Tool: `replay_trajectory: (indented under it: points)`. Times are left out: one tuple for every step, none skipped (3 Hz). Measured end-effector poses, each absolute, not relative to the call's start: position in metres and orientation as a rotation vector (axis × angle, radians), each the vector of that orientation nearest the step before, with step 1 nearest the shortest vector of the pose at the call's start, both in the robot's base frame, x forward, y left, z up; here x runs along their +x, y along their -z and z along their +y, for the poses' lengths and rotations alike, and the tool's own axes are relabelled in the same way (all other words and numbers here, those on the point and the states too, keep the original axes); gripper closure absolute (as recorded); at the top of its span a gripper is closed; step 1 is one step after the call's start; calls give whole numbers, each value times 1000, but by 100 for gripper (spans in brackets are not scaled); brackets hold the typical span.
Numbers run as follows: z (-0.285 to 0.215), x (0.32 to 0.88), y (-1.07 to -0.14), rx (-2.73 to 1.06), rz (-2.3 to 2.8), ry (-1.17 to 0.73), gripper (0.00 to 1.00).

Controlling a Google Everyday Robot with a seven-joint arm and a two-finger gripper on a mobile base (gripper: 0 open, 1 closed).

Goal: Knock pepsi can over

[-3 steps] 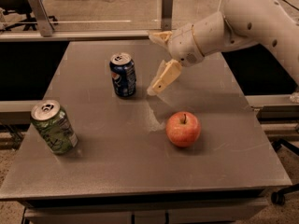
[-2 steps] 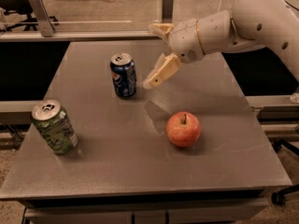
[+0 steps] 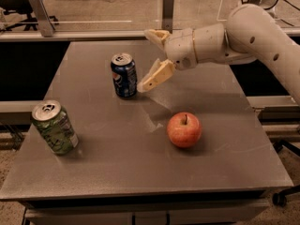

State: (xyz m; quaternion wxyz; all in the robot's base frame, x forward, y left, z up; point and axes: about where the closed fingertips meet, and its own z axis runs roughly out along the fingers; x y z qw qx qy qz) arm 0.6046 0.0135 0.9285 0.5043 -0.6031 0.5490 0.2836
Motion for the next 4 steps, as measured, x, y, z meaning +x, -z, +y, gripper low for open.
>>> replay_trajectory:
  points:
    - [31,607,-923,-1417,1281,-755,0]
    - [41,606,-912,-1405,1292,-795,0]
    - [49,606,-898,-1382,1320,-827,18]
    - [51,605,-897,-1386,1317,-831,15]
